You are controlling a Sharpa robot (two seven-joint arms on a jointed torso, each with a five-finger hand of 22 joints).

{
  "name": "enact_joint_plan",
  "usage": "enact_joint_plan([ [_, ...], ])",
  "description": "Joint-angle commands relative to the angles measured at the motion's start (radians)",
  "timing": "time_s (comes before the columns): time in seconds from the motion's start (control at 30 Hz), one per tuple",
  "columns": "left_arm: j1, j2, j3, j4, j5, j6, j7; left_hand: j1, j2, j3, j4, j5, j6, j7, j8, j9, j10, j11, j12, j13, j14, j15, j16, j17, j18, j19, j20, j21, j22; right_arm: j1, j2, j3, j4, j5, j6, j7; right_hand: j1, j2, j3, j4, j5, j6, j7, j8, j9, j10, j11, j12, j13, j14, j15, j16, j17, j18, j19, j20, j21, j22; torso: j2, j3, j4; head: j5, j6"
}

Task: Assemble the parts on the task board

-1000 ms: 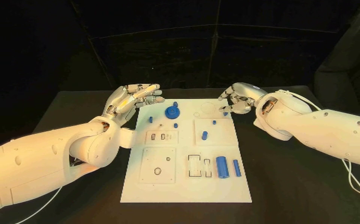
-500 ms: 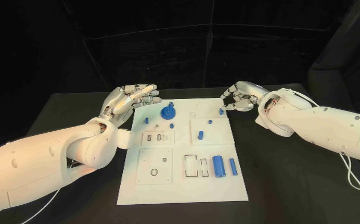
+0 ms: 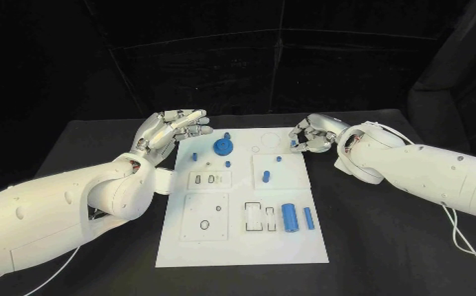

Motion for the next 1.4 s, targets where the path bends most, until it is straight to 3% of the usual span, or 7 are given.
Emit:
enact_joint_plan([
  [0.03,0.001,0.000,0.001,0.000,-0.001,0.014,0.034,-0.001,0.010,0.000,-0.005,0.004,0.006,0.008,-0.006,-0.001,0.007,0.000,-0.006,0.000,0.004,0.001,-0.006,-0.002,0.015,0.009,0.001,-0.007,-0.001,0.000,0.002,0.001,-0.004,0.003,0.018,0.009,0.006,-0.003,-0.006,-0.003,0.005,-0.007,0.002,-0.002,-0.001,0.000,-0.006,-0.004,0.037,0.070,-0.002,-0.004,0.106,-0.001,0.037,-0.004,-0.004,0.170,0.000,0.0005,-0.0023,0.004,-0.001],
  [0.3,0.001,-0.001,0.001,-0.002,-0.001,0.014,0.033,-0.001,0.010,0.000,-0.005,0.004,0.006,0.008,-0.006,-0.001,0.007,0.000,-0.006,0.000,0.004,0.001,-0.006,-0.002,0.015,0.009,0.001,-0.007,-0.001,-0.001,0.006,0.001,-0.016,-0.002,0.014,0.005,0.009,0.007,-0.005,-0.003,0.013,0.000,0.003,0.002,0.001,0.002,-0.005,-0.002,0.040,0.070,-0.002,-0.004,0.106,-0.001,0.037,-0.004,-0.004,0.171,0.000,0.0007,-0.0014,0.003,-0.001],
  [0.53,0.001,0.000,0.001,-0.003,-0.001,0.014,0.033,-0.001,0.010,0.000,-0.005,0.004,0.006,0.008,-0.006,-0.001,0.007,0.000,-0.006,0.000,0.004,0.001,-0.006,-0.002,0.015,0.009,0.001,-0.007,-0.001,-0.002,0.011,0.001,-0.024,-0.003,0.010,0.003,0.020,0.039,0.009,-0.005,0.000,0.018,0.005,0.011,0.004,0.006,-0.004,0.004,0.047,0.071,-0.001,-0.003,0.109,-0.002,0.039,-0.003,-0.003,0.173,-0.001,0.0014,-0.0022,0.003,0.000],
  [0.77,0.001,0.000,0.001,-0.003,-0.001,0.014,0.032,-0.002,0.010,0.000,-0.006,0.004,0.006,0.008,-0.007,-0.001,0.008,0.000,-0.007,0.000,0.005,0.001,-0.007,-0.002,0.015,0.010,0.001,-0.007,-0.002,-0.002,0.018,0.001,-0.033,-0.003,0.022,-0.001,0.029,0.052,0.019,-0.012,-0.011,0.045,0.004,0.024,0.009,0.010,-0.005,0.009,0.053,0.072,-0.001,-0.002,0.111,-0.002,0.041,-0.003,-0.002,0.176,0.000,0.0015,-0.0011,0.001,-0.001],
  [1.4,0.001,-0.002,0.001,-0.003,-0.001,0.015,0.032,-0.002,0.010,0.000,-0.006,0.004,0.006,0.008,-0.007,-0.001,0.008,0.000,-0.007,0.000,0.005,0.001,-0.007,-0.002,0.015,0.010,0.001,-0.007,-0.002,-0.002,0.032,0.001,-0.050,-0.003,0.047,-0.011,0.034,0.053,0.024,-0.018,-0.015,0.058,0.003,0.028,0.010,0.015,-0.006,0.015,0.060,0.073,-0.001,0.000,0.116,-0.004,0.044,-0.003,-0.001,0.180,-0.001,0.0019,-0.0018,0.000,-0.004],
])
